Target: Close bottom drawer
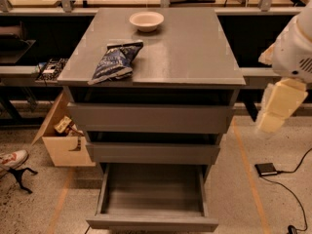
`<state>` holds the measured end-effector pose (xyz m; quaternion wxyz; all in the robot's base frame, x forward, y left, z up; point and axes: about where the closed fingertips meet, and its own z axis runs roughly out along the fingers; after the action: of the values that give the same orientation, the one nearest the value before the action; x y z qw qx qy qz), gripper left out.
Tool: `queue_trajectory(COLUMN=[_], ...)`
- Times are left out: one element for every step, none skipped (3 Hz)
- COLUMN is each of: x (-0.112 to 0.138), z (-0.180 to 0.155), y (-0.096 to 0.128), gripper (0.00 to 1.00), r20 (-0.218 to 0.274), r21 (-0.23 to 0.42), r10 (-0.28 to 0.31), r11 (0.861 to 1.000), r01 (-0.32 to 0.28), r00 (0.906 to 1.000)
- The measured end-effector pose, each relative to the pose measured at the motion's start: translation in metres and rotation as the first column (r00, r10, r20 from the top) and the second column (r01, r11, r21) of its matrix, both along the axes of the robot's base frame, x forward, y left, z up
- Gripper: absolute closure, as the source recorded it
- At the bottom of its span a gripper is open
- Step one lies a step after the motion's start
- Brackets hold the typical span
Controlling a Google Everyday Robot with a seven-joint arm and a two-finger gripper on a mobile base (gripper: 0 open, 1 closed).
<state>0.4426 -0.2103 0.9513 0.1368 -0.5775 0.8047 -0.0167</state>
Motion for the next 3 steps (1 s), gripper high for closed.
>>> queue_trajectory(x=[0.002, -0.006, -0.014], z=[-0.061, -0.128, -0.145], y=[0.018, 0.036, 0.036], gripper=[0.0, 0.0, 0.0], r20=[-0.132, -0.243, -0.277], r21=[0.013, -0.026, -0.048], r10=[-0.106, -0.221, -0.293], r11=[0.994, 0.975, 0.955], r01=[0.109, 0.222, 0.292], r00=[0.9856, 0.9444, 0.9152])
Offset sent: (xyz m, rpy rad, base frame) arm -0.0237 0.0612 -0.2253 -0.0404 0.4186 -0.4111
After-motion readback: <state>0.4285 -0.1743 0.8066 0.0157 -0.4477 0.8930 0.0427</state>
